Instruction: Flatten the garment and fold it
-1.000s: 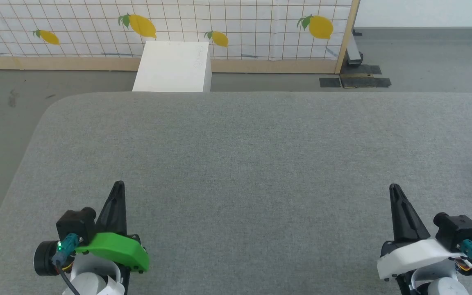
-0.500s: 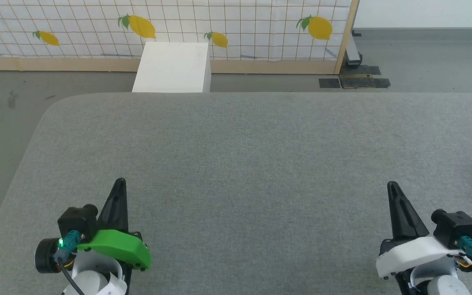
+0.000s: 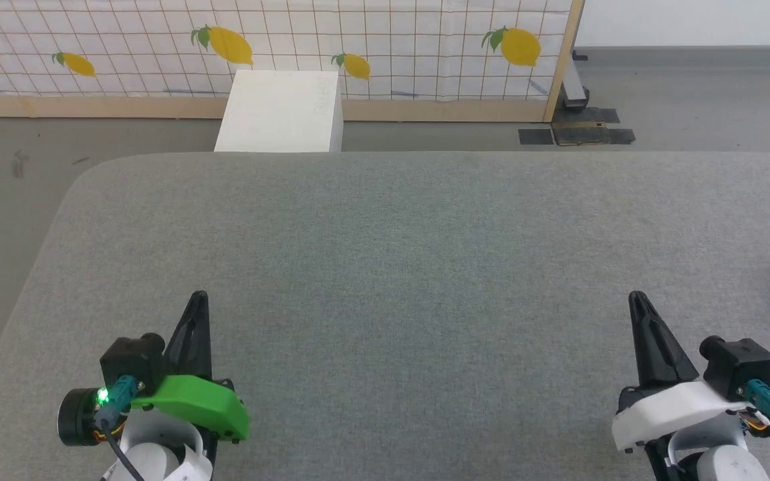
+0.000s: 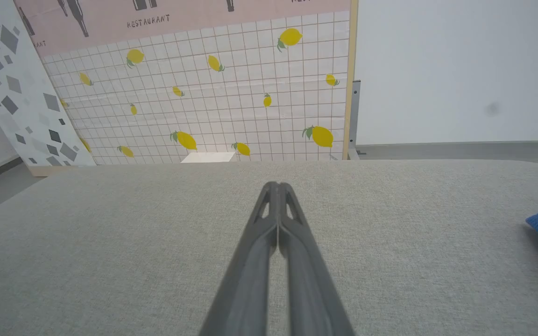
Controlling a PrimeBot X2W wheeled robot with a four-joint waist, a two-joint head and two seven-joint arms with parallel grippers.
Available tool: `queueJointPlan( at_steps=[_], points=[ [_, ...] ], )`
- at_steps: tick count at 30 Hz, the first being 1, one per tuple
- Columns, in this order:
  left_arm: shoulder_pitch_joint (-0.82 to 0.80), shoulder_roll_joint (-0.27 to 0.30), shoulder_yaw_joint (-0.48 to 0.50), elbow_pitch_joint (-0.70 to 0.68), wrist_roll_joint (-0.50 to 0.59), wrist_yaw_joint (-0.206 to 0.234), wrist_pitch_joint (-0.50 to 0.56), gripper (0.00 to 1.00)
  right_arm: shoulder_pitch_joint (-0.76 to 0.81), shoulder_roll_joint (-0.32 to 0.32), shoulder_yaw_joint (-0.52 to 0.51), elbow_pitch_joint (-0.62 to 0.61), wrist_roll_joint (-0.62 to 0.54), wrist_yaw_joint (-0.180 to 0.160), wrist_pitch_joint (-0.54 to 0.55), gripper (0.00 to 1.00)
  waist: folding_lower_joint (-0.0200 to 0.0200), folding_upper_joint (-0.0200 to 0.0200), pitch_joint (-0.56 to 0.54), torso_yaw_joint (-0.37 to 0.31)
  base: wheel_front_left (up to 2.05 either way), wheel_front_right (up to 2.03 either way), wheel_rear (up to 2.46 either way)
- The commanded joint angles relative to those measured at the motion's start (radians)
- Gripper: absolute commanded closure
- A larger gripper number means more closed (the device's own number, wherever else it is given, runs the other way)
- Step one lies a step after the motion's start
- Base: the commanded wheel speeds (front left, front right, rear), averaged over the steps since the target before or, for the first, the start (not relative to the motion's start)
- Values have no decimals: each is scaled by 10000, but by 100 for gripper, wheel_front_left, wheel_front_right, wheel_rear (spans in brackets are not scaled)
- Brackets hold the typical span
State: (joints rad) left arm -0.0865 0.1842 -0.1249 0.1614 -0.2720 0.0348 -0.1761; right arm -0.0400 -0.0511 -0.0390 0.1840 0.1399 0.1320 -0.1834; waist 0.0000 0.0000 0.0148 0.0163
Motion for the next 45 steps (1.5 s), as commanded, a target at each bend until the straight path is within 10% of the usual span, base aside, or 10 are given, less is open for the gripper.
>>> queueJointPlan(
  at_steps=[1, 45],
  points=[
    [165, -87, 65, -92, 167, -52, 76, 100, 117, 3, 30, -102, -87, -4, 73, 100, 0, 0, -3, -3, 0, 0, 0],
    [507, -698, 643, -835, 1413, -197, 898, 100, 255, 6, 206, -950, -727, -8, 933, 100, 0, 0, -74, -81, 0, 0, 0]
  ],
)
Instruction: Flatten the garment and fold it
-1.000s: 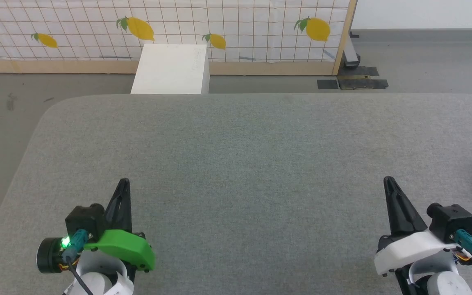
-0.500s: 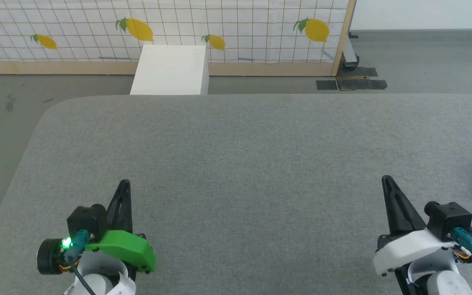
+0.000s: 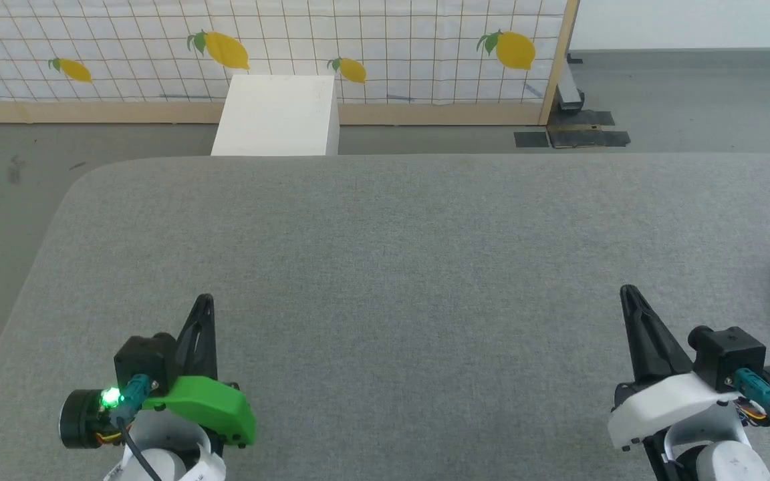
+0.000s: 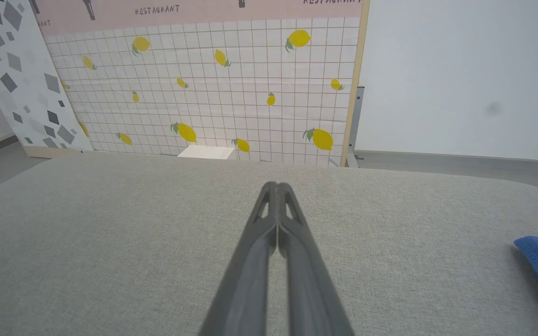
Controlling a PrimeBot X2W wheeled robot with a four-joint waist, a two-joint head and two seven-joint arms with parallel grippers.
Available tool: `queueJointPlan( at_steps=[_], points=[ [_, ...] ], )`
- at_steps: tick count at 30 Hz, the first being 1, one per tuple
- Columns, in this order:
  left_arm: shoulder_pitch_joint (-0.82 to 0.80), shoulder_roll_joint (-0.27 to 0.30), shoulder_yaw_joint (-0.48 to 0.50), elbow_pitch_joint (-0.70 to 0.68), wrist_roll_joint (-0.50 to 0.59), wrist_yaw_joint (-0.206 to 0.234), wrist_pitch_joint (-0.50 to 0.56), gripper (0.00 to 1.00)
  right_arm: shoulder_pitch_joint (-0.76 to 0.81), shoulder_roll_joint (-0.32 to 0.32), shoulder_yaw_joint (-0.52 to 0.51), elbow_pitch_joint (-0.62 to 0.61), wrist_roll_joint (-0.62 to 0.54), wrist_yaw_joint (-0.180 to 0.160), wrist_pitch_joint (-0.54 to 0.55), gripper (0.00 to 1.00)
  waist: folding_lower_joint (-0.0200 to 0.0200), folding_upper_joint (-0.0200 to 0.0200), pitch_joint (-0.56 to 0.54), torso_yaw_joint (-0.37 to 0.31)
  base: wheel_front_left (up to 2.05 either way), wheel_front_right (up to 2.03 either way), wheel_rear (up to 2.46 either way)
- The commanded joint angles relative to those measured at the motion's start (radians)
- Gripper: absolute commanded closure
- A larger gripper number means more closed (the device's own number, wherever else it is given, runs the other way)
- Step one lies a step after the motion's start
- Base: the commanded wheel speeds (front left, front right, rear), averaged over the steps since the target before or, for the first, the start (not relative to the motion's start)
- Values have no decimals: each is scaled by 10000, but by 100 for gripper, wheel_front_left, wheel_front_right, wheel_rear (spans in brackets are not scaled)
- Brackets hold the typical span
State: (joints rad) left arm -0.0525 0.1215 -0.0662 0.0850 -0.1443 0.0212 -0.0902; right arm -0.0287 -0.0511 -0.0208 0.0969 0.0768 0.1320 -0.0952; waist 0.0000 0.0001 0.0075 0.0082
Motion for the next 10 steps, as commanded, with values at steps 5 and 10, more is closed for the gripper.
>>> queueJointPlan(
  at_steps=[5, 10],
  points=[
    [206, -143, 124, -158, 281, -77, 136, 100, 158, 6, 44, -179, -171, -9, 151, 100, 0, -1, -9, -9, 0, 0, 0],
    [244, -211, 188, -241, 420, -94, 228, 100, 174, 6, 64, -273, -243, -9, 247, 100, 0, -1, -17, -18, 0, 0, 0]
  ],
)
